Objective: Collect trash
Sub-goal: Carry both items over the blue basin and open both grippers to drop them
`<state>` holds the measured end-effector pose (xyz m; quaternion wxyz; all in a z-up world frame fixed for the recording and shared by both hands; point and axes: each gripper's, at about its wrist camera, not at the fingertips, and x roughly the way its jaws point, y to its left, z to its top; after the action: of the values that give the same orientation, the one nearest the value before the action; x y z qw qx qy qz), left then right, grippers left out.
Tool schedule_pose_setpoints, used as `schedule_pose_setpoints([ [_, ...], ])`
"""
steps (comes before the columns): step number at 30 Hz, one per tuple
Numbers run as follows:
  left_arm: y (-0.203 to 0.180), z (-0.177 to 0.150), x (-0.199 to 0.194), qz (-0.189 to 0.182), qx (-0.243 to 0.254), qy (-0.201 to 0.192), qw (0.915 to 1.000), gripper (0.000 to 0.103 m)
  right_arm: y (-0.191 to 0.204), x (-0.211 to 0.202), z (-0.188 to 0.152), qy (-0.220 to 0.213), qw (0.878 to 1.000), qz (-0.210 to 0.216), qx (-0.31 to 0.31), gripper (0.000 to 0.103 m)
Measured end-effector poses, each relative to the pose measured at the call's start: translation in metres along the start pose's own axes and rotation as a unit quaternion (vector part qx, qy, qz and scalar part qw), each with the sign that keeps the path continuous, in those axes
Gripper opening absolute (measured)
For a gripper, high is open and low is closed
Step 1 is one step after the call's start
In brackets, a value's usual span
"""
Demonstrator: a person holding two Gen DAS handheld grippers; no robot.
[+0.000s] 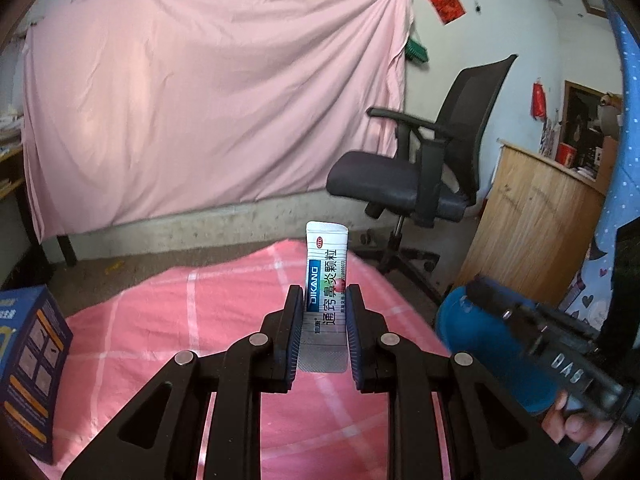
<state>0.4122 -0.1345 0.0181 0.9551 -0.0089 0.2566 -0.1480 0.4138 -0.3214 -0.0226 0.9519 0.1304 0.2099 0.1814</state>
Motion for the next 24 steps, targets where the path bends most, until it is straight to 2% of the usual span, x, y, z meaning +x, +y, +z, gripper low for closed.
schedule_pose_setpoints([
  [7, -0.035, 0.015, -0.023, -0.018, 0.029, -0.052, 0.998, 0.017, -0.019, -0.05, 0.017, -0.114, 0.993, -0.022, 0.021, 0.037],
  [12, -0.065, 0.024, -0.031, -0.044, 0.055, -0.076, 0.9946, 0.017, -0.032, -0.078, 0.022, -0.162, 0.985, -0.061, 0.019, 0.037],
  [17, -0.099, 0.027, -0.026, -0.075, 0.085, -0.083, 0.9901, 0.018, -0.049, -0.103, 0.022, -0.178, 0.979, -0.095, 0.019, 0.037],
  [24, -0.142, 0.019, -0.003, -0.114, 0.115, -0.069, 0.9845, 0.018, -0.081, -0.121, 0.015, -0.161, 0.976, -0.141, 0.025, 0.037],
])
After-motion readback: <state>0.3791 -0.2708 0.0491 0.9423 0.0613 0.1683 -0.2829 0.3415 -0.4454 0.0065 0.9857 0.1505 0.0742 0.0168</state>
